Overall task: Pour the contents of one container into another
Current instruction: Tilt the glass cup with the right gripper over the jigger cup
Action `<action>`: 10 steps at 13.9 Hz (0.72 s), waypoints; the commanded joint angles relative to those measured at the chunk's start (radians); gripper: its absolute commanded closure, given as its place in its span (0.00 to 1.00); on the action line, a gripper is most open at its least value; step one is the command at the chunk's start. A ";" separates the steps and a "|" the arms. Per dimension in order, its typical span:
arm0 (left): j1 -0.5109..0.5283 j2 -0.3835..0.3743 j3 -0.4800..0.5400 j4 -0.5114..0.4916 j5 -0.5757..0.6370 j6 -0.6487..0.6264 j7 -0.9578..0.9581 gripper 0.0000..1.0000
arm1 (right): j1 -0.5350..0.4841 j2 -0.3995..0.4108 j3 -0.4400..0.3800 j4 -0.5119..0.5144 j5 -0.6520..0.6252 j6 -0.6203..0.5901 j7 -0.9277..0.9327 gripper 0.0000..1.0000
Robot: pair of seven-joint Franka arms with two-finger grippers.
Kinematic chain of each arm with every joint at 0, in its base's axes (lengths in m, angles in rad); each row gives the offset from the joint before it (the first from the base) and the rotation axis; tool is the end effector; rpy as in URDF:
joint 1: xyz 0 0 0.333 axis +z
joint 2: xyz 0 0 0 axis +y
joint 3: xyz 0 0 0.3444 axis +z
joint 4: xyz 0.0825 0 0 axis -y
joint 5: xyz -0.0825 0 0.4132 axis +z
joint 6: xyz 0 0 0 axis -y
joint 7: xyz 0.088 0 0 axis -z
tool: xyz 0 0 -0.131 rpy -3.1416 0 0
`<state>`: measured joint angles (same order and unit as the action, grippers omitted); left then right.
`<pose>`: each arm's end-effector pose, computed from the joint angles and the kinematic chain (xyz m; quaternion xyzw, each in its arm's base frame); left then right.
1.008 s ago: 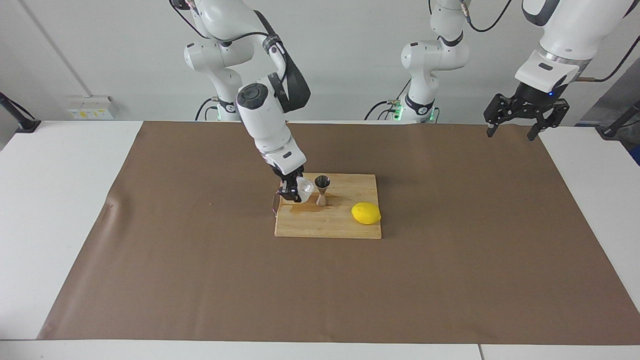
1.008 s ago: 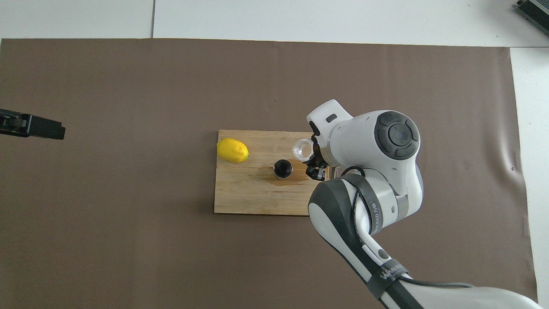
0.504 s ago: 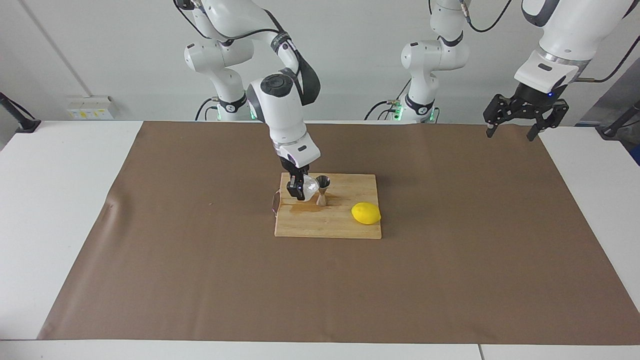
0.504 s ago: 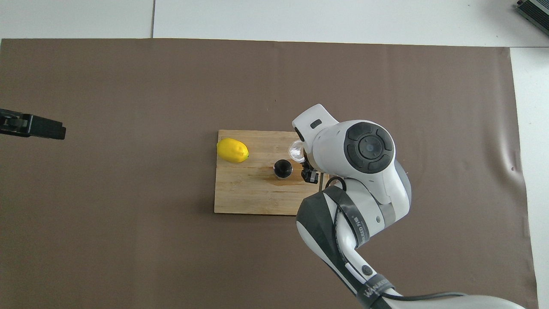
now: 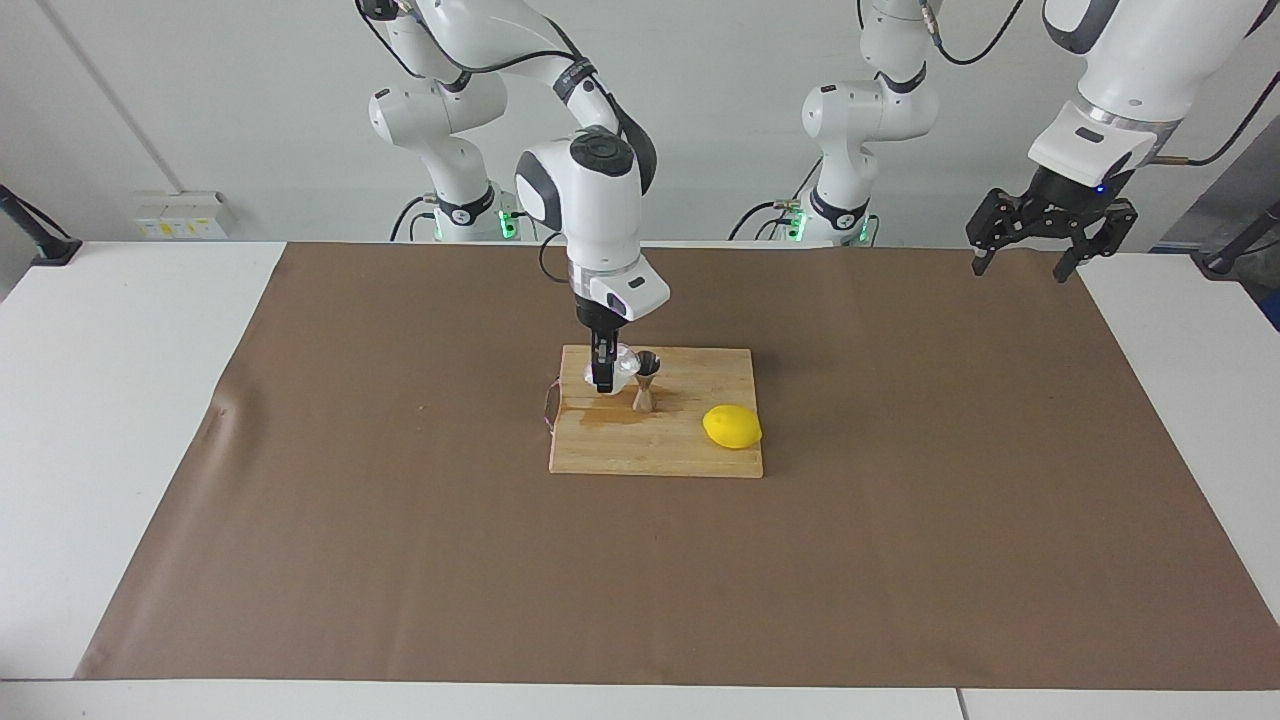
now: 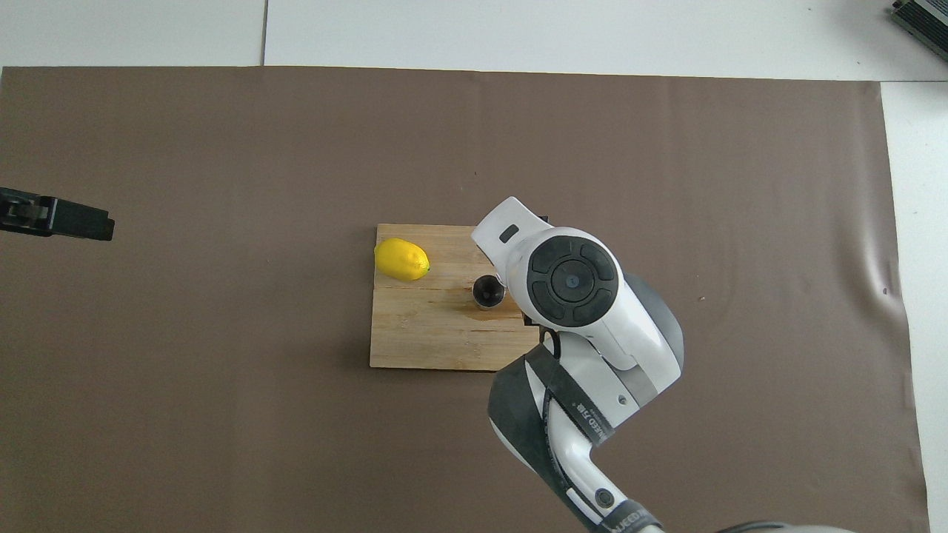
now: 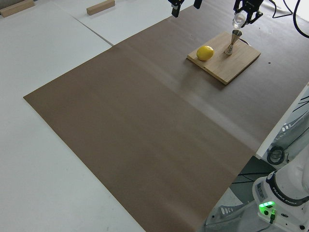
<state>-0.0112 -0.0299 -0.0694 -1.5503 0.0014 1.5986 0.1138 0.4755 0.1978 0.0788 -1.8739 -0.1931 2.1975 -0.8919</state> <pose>0.5768 -0.0471 0.6592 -0.9945 0.0970 -0.0390 0.0024 0.5634 0.3339 0.4106 0.7120 0.6954 0.0499 0.0834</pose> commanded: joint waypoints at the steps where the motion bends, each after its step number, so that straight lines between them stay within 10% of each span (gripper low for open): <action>1: -0.009 -0.004 0.007 -0.008 -0.003 0.015 0.003 0.00 | 0.018 0.011 0.003 0.015 -0.068 -0.018 0.021 0.83; 10: -0.013 -0.002 0.007 -0.008 -0.003 0.017 0.003 0.00 | 0.063 -0.003 0.009 0.001 -0.248 -0.027 0.011 0.83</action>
<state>-0.0147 -0.0288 -0.0698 -1.5503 0.0014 1.5987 0.1138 0.5317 0.2041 0.0798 -1.8741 -0.3941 2.1950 -0.8919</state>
